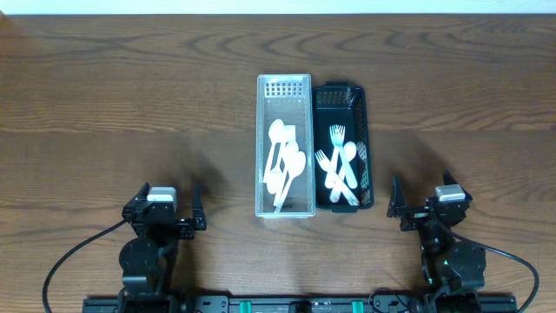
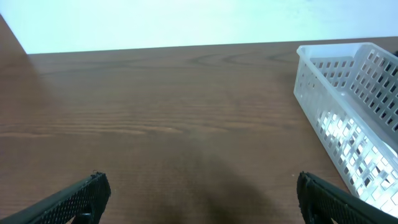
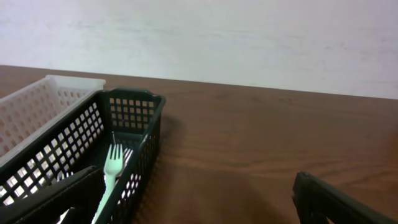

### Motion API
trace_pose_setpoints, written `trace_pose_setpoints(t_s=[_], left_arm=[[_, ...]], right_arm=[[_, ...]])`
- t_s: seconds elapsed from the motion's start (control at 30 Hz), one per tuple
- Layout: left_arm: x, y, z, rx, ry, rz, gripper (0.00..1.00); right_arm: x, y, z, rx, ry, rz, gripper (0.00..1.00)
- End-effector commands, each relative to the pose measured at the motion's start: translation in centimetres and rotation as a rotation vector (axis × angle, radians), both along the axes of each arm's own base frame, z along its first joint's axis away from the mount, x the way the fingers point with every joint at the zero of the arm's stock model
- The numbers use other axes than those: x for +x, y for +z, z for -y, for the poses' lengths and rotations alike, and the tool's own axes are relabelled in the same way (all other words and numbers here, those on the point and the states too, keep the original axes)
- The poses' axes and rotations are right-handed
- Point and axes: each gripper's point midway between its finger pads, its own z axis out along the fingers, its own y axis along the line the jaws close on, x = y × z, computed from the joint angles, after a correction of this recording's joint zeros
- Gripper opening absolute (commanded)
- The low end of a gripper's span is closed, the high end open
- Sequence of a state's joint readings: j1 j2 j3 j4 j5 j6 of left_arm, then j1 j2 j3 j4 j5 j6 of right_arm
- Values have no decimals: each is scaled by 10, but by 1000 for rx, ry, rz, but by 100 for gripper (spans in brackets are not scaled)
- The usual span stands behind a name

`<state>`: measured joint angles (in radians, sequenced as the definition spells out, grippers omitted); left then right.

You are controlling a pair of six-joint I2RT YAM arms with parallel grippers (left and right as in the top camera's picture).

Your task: Pack container

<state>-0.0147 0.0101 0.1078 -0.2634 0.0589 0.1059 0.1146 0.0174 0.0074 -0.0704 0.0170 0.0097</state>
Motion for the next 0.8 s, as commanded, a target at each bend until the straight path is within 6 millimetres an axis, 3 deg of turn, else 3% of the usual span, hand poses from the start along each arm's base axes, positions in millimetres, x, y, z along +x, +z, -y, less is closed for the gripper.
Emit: trace_pose_setpoints(t_s=[0.0, 0.1, 0.23, 0.4, 0.77], left_arm=[[0, -11, 2, 9, -14, -20, 98], [2, -5, 0, 14, -8, 5, 98], [8, 25, 4, 11, -25, 137, 98], [9, -2, 1, -7, -7, 67, 98], [9, -1, 1, -16, -4, 71, 98]], right_arm=[[0, 0, 0, -14, 1, 0, 99], [0, 0, 0, -14, 1, 0, 99], [0, 0, 0, -14, 1, 0, 99], [0, 0, 0, -14, 1, 0, 99], [0, 0, 0, -14, 1, 0, 99]])
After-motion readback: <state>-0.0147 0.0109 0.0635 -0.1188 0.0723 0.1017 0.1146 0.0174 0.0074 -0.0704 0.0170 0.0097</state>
